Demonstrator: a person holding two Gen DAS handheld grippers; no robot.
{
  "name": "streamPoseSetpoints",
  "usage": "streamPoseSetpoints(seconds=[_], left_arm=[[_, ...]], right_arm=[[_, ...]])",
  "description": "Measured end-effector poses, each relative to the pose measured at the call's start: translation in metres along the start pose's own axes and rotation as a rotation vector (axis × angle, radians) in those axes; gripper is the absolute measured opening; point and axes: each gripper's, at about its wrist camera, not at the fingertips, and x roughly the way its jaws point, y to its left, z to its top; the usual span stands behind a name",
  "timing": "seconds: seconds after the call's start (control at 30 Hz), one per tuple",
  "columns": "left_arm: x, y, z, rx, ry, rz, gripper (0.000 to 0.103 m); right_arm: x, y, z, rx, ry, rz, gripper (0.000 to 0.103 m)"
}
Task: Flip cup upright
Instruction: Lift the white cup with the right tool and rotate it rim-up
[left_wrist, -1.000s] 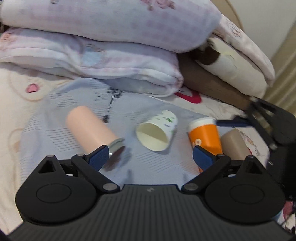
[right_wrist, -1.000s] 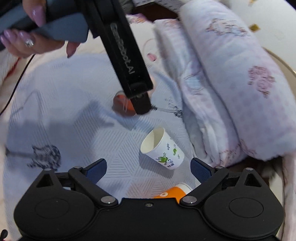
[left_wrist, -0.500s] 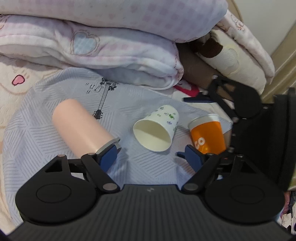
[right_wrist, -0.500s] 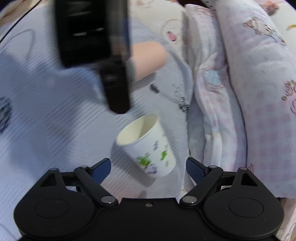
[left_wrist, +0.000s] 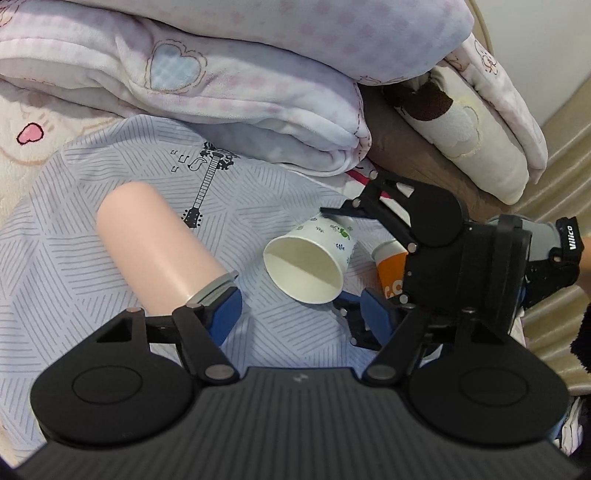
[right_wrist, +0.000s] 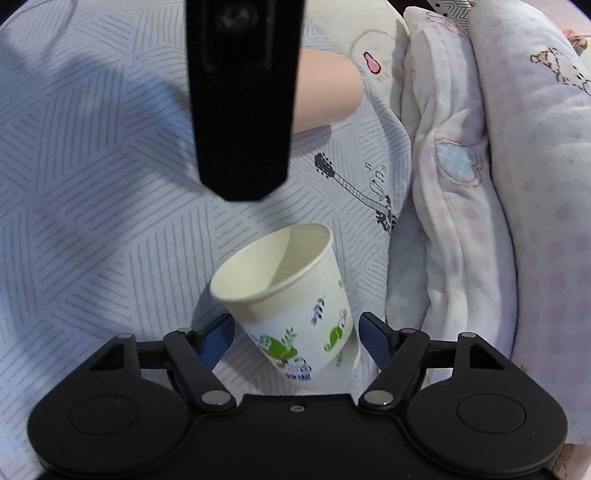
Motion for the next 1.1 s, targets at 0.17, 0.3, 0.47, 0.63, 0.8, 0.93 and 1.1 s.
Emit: streamPoseSetpoints(seconds=[0.17,0.3,0.47,0.63,0.8,0.93,1.1], left_arm=[[0.001,0.0,0.0,-0.003,0.001,0.0,0.07],[-0.002,0.0,0.0,-0.009,-0.004,-0.009,0.07],[-0.008,-0.002,0.001,-0.015,-0.004,-0.021,0.07],[-0.016,-0.003,-0.004,-0.007,0.012,-0.024,0.07],[-0.028,0.001,-0.012,-0.03,0.025,-0.041,0.07],[-0.044,0.002,-0.019,-0.056,0.008,-0.04,0.07],[-0.064,0.0,-0.03,-0.055,0.004,-0.052,0.07]], right_arm=[[-0.005,-0.001,0.003,0.048,-0.004,0.02,0.07],[-0.014,-0.003,0.006,0.119,0.002,0.059,0.07],[-0.027,-0.003,0.012,0.2,0.005,0.083,0.07],[-0.045,-0.008,0.022,0.264,0.018,0.124,0.07],[-0.058,-0.014,0.028,0.386,0.071,0.189,0.07],[-0.068,-0.012,0.035,0.496,0.114,0.251,0.07],[-0.072,-0.009,0.034,0.681,0.175,0.337,0.07]])
